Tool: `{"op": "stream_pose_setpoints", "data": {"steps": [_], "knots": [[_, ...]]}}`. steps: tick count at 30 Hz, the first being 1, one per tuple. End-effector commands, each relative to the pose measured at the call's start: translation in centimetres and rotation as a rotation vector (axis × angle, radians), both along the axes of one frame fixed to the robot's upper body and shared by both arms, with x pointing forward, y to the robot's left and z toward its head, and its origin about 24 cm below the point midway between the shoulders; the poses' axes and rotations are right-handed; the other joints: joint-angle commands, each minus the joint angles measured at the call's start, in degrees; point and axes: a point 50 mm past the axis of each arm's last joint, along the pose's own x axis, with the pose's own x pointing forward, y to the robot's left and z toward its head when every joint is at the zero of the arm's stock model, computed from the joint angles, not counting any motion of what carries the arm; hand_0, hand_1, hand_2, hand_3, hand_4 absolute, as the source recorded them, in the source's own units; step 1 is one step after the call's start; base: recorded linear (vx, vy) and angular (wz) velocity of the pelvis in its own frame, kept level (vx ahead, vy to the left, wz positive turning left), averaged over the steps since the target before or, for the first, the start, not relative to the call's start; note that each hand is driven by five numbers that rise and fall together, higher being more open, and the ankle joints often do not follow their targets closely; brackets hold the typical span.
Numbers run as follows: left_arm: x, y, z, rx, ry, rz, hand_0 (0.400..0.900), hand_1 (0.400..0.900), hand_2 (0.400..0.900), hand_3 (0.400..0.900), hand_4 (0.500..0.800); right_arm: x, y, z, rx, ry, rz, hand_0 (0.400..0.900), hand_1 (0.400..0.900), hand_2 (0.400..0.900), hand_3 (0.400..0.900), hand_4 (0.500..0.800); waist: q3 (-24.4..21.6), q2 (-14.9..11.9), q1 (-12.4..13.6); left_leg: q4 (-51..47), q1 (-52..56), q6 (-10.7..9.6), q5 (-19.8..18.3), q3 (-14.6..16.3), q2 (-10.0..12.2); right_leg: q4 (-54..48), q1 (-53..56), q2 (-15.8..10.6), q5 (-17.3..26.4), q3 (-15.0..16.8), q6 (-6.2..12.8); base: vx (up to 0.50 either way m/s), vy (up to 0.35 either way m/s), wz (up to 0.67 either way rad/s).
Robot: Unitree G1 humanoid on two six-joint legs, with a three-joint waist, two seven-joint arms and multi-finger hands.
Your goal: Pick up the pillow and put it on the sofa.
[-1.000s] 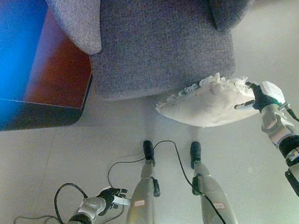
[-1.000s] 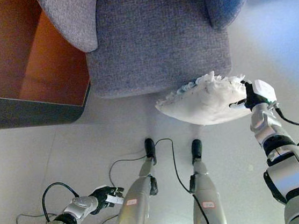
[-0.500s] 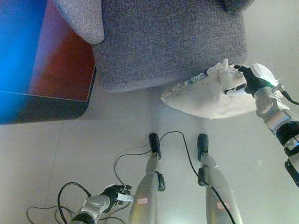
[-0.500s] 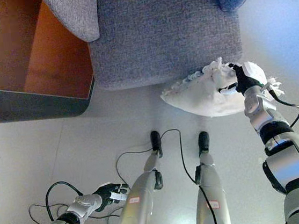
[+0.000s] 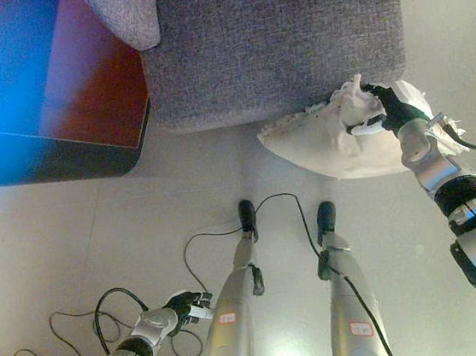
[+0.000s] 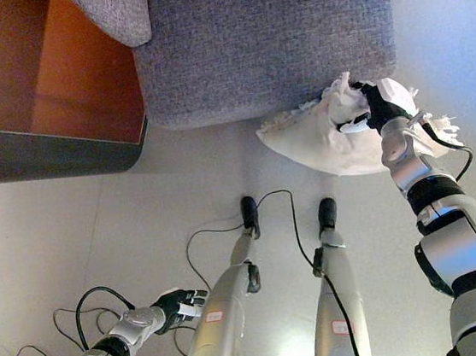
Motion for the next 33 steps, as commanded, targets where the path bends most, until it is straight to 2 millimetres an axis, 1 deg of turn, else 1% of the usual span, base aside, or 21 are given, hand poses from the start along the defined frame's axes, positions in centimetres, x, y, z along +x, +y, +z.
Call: {"op": "stream_pose_setpoints", "data": {"steps": [1,7,13,16,19,22,23,26,30,31,33], "knots": [[-2.2,-0.3,-1.4,0.003,0.094,-0.008,0.9,0.9,0.9,0.9,0.8,0.9,0.9,7.3,-0.041,-0.174,0.063,0.4,0.4,0.4,0.4,0.5,1.22,0.09,1.37,6.08,-0.26,-1.34,-8.32,0.83,-1.72,-5.18,2.46,1.35,1.82,-4.28,0.34,0.0,0.0,0.0],[-2.1,-0.2,-1.3,0.007,0.085,-0.01,0.9,0.9,0.9,0.9,0.8,0.8,0.9,8.0,-0.037,-0.197,0.069,0.4,0.4,0.4,0.4,0.5,1.22,-0.15,1.48,6.09,0.25,-1.32,-8.44,0.99,-1.61,-5.16,2.87,1.26,1.83,-4.65,0.44,0.0,0.0,-0.01],[-2.0,-0.1,-1.2,0.012,0.078,-0.007,0.9,0.9,0.9,0.9,0.8,0.7,0.7,8.2,-0.033,-0.193,0.075,0.4,0.4,0.4,0.4,0.5,1.22,-0.46,1.4,6.55,0.6,-1.32,-8.72,1.21,-1.5,-5.02,3.23,1.16,1.82,-4.83,0.46,-0.01,0.0,-0.02],[-2.0,-0.1,-1.2,0.01,0.084,-0.003,0.9,0.9,0.9,0.9,0.8,0.8,0.9,7.9,-0.031,-0.177,0.104,0.4,0.4,0.4,0.4,0.5,1.22,-0.7,1.35,6.31,1.43,-1.33,-8.86,1.27,-1.39,-5.41,4.09,1.25,1.84,-4.93,0.45,0.0,0.0,0.0],[-2.2,0.2,-1.2,0.006,0.089,0.006,0.9,0.9,0.9,0.9,0.8,0.8,1.5,8.0,-0.05,-0.172,0.159,0.4,0.4,0.4,0.4,0.5,1.22,-1.24,1.23,5.69,3.12,-1.32,-9.07,1.36,-1.22,-6.24,5.71,1.37,1.95,-5.04,0.44,0.0,-0.003,-0.01],[-2.5,0.7,-1.3,0.01,0.095,0.011,0.9,0.9,0.9,0.9,0.8,0.7,2.3,7.7,-0.069,-0.156,0.233,0.4,0.4,0.4,0.4,0.5,1.22,-2.21,1.2,4.93,5.69,-1.4,-9.31,1.41,-1.06,-7.35,8.4,1.5,2.07,-5.4,0.48,0.0,-0.013,-0.04],[-2.6,0.9,-1.2,0.01,0.097,0.014,0.9,0.9,0.9,0.9,0.8,0.6,2.8,7.7,-0.083,-0.153,0.272,0.4,0.4,0.4,0.4,0.5,1.21,-2.9,1.17,4.53,7.41,-1.49,-9.49,1.47,-0.99,-8.0,10.2,1.56,2.15,-5.64,0.54,0.0,-0.016,-0.04],[-2.8,1.3,-1.2,0.008,0.107,0.015,0.9,0.9,0.9,0.9,0.8,0.5,3.4,7.5,-0.095,-0.143,0.317,0.4,0.4,0.4,0.4,0.5,0.05,-4.04,1.22,3.7,9.59,-1.61,-9.78,1.6,-0.77,-9.26,12.55,1.66,2.31,-5.95,0.66,0.02,-0.018,-0.01],[-3.7,2.1,-1.4,0.019,0.144,0.027,0.9,0.9,0.9,0.9,0.8,0.1,3.9,6.8,-0.083,-0.113,0.388,0.4,0.4,0.4,0.4,0.5,-2.81,-6.53,1.16,2.01,13.97,-2.0,-10.5,2.27,0.06,-12.68,17.59,1.79,3.18,-6.37,1.21,0.06,-0.044,-0.02],[-3.8,2.2,-1.4,0.021,0.149,0.029,0.9,0.9,0.9,0.9,0.8,0.0,3.9,6.7,-0.081,-0.106,0.395,0.4,0.4,0.4,0.4,0.5,-3.32,-6.78,1.13,1.77,14.35,-2.07,-10.5,2.38,0.18,-13.33,18.17,1.86,3.45,-6.41,1.26,0.09,-0.024,-0.04],[-4.7,2.6,-1.7,0.02,0.179,0.04,0.9,0.9,0.9,0.9,0.8,-0.3,4.1,6.4,-0.077,-0.079,0.432,0.4,0.4,0.4,0.4,0.5,-5.43,-7.93,1.14,0.47,17.11,-2.34,-10.88,3.04,0.54,-15.85,21.65,2.0,3.97,-6.65,1.65,0.1,-0.02,-0.05]]}}
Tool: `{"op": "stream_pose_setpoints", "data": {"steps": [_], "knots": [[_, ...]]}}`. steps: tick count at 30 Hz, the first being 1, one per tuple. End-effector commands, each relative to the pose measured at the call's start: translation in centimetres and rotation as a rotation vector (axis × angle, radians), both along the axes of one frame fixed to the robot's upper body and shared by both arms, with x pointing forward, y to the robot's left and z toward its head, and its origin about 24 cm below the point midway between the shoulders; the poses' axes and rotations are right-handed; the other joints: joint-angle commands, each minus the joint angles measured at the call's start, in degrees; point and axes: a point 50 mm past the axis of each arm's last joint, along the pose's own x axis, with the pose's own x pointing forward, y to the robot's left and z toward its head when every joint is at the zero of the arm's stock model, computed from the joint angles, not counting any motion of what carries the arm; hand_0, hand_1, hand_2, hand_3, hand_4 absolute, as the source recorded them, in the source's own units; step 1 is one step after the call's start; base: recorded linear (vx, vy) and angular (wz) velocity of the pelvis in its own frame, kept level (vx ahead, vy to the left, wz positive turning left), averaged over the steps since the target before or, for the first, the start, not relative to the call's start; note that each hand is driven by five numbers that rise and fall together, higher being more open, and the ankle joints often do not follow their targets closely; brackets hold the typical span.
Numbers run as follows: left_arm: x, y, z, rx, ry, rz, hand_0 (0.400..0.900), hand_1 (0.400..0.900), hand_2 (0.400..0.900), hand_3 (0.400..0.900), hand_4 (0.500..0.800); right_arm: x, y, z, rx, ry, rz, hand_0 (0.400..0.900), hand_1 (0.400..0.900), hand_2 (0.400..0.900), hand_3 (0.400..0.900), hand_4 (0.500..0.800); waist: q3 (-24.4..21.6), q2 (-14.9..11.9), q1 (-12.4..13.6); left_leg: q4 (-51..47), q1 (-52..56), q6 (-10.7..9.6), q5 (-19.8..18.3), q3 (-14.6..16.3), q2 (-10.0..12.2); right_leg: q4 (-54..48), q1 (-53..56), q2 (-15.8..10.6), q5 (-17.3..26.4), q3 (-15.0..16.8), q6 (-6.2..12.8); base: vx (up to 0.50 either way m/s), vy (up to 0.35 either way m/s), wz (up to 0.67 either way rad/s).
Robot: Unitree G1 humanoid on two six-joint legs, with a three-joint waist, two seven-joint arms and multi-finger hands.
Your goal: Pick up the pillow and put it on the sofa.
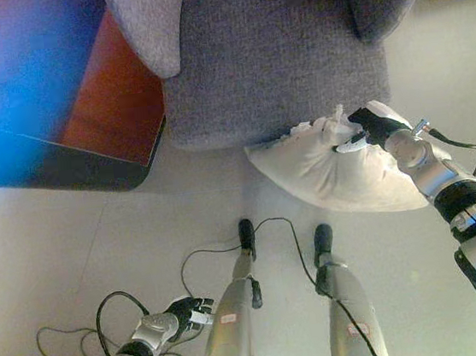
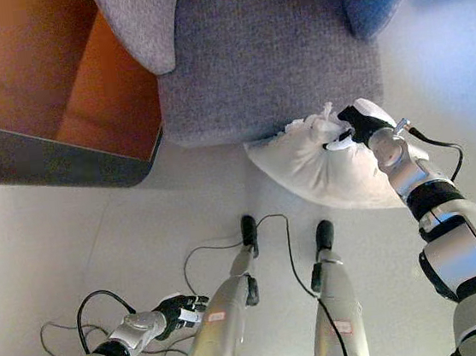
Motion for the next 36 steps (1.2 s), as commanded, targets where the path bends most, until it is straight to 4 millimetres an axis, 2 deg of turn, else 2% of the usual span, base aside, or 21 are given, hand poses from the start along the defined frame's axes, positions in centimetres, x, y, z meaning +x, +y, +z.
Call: {"op": "stream_pose_setpoints", "data": {"steps": [1,11,18,27,32,36], "knots": [[-3.5,2.4,-1.1,0.038,0.132,0.011,0.9,0.9,0.9,0.9,0.8,0.1,2.4,7.5,0.003,-0.255,0.22,0.4,0.4,0.4,0.4,0.5,-5.72,-6.69,0.3,0.16,7.64,-1.35,-9.4,3.94,-1.83,-11.19,9.52,0.44,3.25,-3.53,2.41,0.1,-0.015,-0.04],[-7.9,3.6,-2.4,0.018,0.283,0.065,0.9,0.9,0.9,0.9,0.8,-1.4,1.4,4.5,0.078,-0.055,0.308,0.4,0.4,0.4,0.4,0.5,-15.62,-10.42,0.3,-0.44,15.37,-1.4,-11.52,4.15,-1.9,-16.41,19.75,0.99,4.43,-3.79,2.93,0.15,-0.006,0.03],[-10.8,4.1,-3.0,0.001,0.396,0.092,0.9,0.9,0.9,0.9,0.8,-1.8,1.0,4.6,0.127,0.017,0.348,0.4,0.4,0.4,0.4,0.5,-20.97,-11.91,0.76,-0.44,19.69,-1.07,-13.06,3.93,-2.18,-18.47,25.09,1.46,4.19,-3.87,2.7,0.14,0.027,0.04],[-12.7,3.7,-3.5,-0.04,0.489,0.104,0.9,0.9,0.9,0.9,0.8,-1.1,1.3,7.1,0.225,0.062,0.37,0.4,0.4,0.4,0.4,0.5,-24.58,-13.1,1.27,-0.44,23.87,-0.97,-14.2,3.39,-2.36,-19.18,29.8,1.71,3.68,-3.57,2.56,0.1,0.048,0.04],[-13.9,3.7,-3.6,-0.037,0.55,0.124,0.9,0.9,0.9,0.9,0.8,-0.3,1.0,10.0,0.27,0.059,0.322,0.4,0.4,0.4,0.4,0.5,-25.8,-13.69,2.06,-0.44,25.36,-1.01,-14.59,3.14,-2.52,-19.45,31.5,1.76,3.73,-3.78,2.54,0.12,0.044,0.04],[-15.1,4.0,-3.7,-0.026,0.604,0.149,0.9,0.9,0.9,0.9,0.8,0.2,0.3,11.6,0.267,0.072,0.25,0.4,0.4,0.4,0.4,0.5,-26.3,-14.08,2.88,-0.44,25.67,-1.1,-14.56,2.99,-2.57,-19.55,32.07,1.72,3.74,-3.92,2.64,0.14,0.048,0.06]]}}
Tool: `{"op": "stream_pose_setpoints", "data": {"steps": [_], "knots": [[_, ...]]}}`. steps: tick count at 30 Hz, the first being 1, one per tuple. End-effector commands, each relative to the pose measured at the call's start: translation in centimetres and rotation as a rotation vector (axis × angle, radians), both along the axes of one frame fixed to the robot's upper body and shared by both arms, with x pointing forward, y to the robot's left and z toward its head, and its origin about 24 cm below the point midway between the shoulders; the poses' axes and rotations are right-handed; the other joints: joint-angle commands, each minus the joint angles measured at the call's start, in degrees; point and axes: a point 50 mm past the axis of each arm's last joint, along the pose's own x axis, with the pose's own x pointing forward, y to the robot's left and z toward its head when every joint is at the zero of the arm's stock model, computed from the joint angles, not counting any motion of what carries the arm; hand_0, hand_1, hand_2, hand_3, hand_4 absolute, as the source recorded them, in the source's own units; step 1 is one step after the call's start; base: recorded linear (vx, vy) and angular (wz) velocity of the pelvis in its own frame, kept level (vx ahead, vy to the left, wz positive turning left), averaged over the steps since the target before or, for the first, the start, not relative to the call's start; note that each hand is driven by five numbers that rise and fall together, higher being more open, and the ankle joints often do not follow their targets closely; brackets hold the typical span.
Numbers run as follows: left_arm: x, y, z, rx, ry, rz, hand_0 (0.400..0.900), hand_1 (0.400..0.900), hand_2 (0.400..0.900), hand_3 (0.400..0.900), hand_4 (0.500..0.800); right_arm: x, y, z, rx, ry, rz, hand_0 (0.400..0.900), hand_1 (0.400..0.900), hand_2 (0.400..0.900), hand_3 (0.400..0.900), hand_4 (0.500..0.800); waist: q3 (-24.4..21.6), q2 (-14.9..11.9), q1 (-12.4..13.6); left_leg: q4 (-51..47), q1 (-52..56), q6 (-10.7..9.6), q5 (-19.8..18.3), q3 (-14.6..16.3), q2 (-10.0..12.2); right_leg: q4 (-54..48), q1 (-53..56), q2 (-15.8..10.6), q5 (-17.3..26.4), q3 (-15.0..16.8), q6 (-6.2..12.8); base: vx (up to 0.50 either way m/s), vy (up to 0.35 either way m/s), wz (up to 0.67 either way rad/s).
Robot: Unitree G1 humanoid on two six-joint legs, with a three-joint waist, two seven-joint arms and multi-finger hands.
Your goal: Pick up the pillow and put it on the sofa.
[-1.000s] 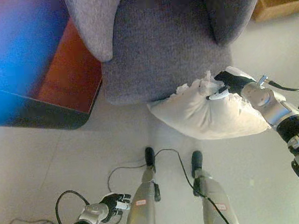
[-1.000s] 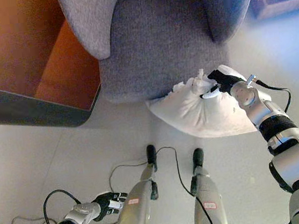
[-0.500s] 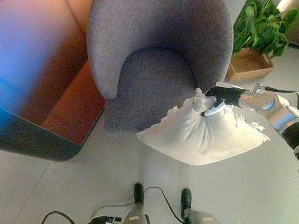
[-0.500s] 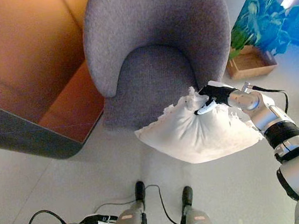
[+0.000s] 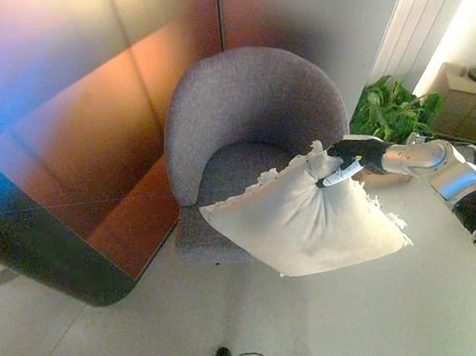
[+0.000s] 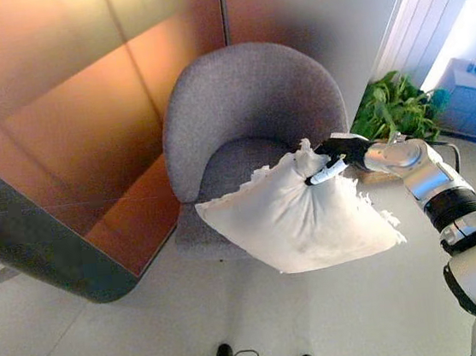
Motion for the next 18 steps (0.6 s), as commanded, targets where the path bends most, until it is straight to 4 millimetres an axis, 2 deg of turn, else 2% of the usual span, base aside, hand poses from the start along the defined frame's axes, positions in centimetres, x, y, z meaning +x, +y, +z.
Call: {"op": "stream_pose_setpoints", "data": {"steps": [1,7,11,18], "knots": [[-3.5,-0.2,-0.5,-0.036,0.196,-0.034,0.9,0.9,0.9,0.9,0.8,1.8,-0.3,11.9,0.056,-0.294,-0.052,0.4,0.4,0.4,0.4,0.5,-5.49,-4.2,2.49,0.07,4.89,-0.6,-7.56,2.48,-2.33,-0.03,1.49,0.15,0.03,-1.47,1.74,0.15,0.052,0.12],[-4.2,0.2,-0.4,-0.024,0.244,-0.017,0.9,0.9,0.9,0.9,0.8,2.3,-1.1,13.2,0.036,-0.309,-0.187,0.4,0.4,0.4,0.4,0.5,-4.49,-4.4,4.39,0.07,3.11,-0.61,-6.8,1.32,-2.16,-0.03,0.44,-0.04,0.04,-2.06,1.83,0.07,0.038,0.17],[-3.0,0.7,-0.1,-0.002,0.22,-0.026,0.9,0.9,0.9,0.9,0.8,2.5,-1.3,14.6,0.064,-0.372,-0.283,0.4,0.4,0.4,0.4,0.5,-2.05,-4.83,5.83,0.07,0.09,-0.44,-6.18,0.19,-1.65,-0.03,-2.01,0.05,0.4,-2.6,1.88,-0.06,-0.024,0.16],[-1.2,1.1,0.3,0.013,0.151,-0.008,0.9,0.9,0.9,0.9,0.8,2.2,-1.3,17.0,0.046,-0.454,-0.316,0.4,0.4,0.4,0.4,0.5,2.56,-5.41,6.83,0.07,-3.7,-0.25,-5.56,-1.61,-0.96,-0.03,-5.28,0.6,0.6,-2.48,1.5,-0.07,-0.02,0.07]]}}
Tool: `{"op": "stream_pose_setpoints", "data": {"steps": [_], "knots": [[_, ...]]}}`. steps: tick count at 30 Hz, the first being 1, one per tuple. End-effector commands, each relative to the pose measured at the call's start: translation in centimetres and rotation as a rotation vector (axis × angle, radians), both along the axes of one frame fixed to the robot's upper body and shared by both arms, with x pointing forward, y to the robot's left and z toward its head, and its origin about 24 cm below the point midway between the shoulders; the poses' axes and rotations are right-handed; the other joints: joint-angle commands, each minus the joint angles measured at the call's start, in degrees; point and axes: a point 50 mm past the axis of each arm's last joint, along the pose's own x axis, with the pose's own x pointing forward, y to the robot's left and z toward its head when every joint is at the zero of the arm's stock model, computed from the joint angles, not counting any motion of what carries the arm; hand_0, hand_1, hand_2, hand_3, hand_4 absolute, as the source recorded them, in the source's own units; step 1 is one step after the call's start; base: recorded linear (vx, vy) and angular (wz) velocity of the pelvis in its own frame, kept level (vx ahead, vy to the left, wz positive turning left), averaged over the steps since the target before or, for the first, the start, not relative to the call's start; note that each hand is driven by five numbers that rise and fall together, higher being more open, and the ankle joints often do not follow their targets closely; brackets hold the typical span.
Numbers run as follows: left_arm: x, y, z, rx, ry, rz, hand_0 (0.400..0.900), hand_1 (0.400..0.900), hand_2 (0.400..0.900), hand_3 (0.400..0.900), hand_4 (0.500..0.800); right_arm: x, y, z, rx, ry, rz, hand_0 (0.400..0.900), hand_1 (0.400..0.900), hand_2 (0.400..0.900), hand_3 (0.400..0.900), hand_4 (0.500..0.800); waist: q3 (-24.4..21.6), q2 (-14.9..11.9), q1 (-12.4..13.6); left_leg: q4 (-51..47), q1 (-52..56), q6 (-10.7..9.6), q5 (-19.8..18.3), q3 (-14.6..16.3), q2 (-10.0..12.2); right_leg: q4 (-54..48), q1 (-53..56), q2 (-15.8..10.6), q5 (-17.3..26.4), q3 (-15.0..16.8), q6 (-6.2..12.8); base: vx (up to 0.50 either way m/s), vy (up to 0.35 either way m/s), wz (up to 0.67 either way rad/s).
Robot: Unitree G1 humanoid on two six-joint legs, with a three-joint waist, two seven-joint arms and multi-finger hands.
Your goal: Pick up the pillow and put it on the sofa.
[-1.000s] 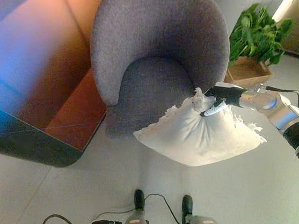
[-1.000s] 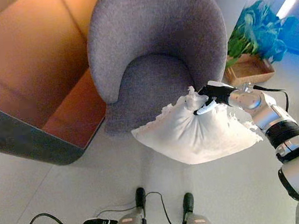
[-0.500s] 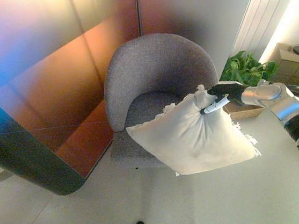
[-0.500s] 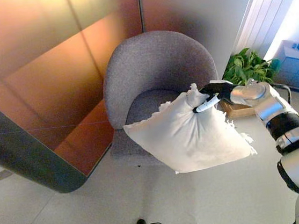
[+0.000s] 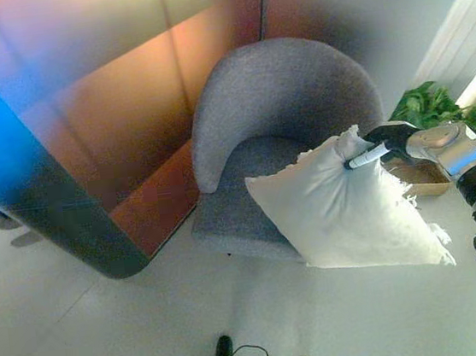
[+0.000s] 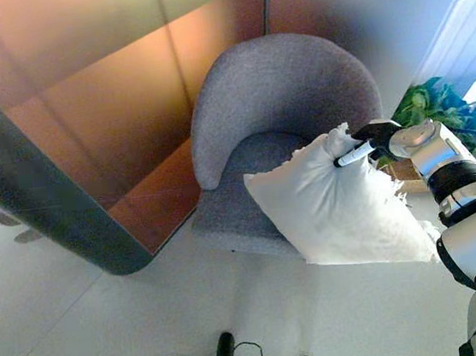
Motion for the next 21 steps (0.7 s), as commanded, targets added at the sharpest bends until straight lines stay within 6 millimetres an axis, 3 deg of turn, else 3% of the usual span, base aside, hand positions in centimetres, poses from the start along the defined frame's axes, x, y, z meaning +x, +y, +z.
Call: {"op": "stream_pose_setpoints", "data": {"steps": [1,9,21], "knots": [[0.1,1.0,0.5,0.009,0.047,-0.013,0.9,0.9,0.9,0.9,0.8,1.2,2.5,16.1,-0.011,-0.5,0.048,0.4,0.4,0.4,0.4,0.5,4.04,-4.17,2.1,-0.39,3.32,0.27,-7.84,2.68,-1.0,-0.1,-0.37,0.01,0.37,1.5,2.05,-0.04,-0.02,0.1],[0.9,1.5,0.9,0.014,0.01,0.011,0.9,0.9,0.9,0.9,0.8,0.6,1.1,17.6,-0.067,-0.541,-0.024,0.4,0.4,0.4,0.4,0.5,7.49,-4.58,3.32,-0.39,0.56,0.26,-7.39,1.31,-0.63,-0.1,-2.32,0.28,0.36,0.68,1.72,-0.03,-0.017,0.1],[1.1,1.6,1.0,-0.029,-0.014,0.009,0.9,0.9,0.9,0.9,0.8,-0.2,0.0,20.2,-0.162,-0.656,-0.128,0.4,0.4,0.4,0.4,0.5,8.78,-3.3,4.19,-0.39,-1.46,-0.04,-7.11,0.66,-0.76,-0.1,-4.08,0.0,0.11,-0.49,1.45,-0.02,0.02,0.05]]}}
